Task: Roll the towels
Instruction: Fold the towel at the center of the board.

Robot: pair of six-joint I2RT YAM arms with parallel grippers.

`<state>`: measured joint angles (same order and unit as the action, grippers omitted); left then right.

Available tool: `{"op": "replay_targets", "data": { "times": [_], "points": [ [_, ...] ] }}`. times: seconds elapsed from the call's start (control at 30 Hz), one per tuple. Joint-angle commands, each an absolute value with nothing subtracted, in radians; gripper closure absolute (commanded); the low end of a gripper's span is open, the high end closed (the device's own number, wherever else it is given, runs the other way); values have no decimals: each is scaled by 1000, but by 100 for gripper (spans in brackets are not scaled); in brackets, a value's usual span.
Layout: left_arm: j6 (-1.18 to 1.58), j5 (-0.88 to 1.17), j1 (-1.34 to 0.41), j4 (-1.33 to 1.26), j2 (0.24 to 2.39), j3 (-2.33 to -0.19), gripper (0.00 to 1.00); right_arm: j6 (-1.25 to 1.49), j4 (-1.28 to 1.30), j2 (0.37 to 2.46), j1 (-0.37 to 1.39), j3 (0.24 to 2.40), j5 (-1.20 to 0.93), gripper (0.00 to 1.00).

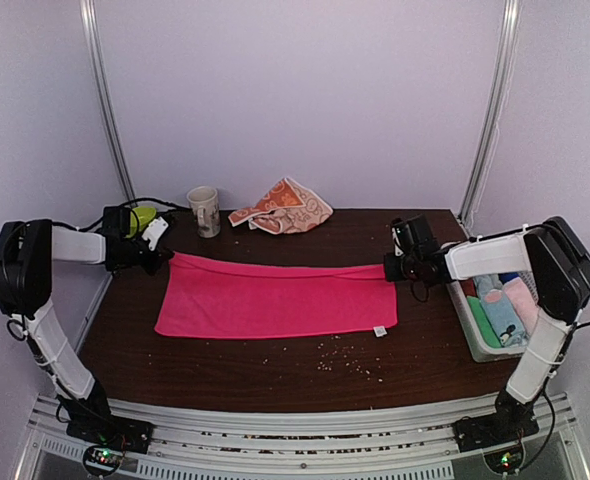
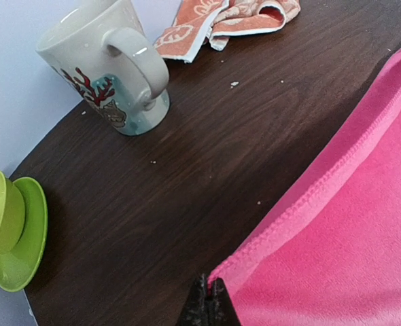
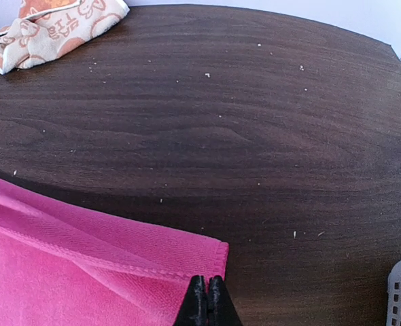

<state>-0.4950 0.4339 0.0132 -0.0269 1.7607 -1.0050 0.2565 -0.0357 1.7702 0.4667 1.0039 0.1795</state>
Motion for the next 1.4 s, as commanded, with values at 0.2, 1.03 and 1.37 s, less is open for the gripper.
{"op": "replay_targets", "data": {
  "times": [0.2, 1.03, 1.37],
  "points": [
    [-649, 576, 41, 52, 1665, -930, 100, 248, 21, 1676, 476, 946, 142, 100],
    [-857, 717, 116, 266, 1561, -851, 100, 249, 176, 1532, 564, 810, 229, 100],
    [-986, 761, 124, 385, 1522, -813, 100, 290, 198, 1499, 614, 760, 272, 100]
  ]
}}
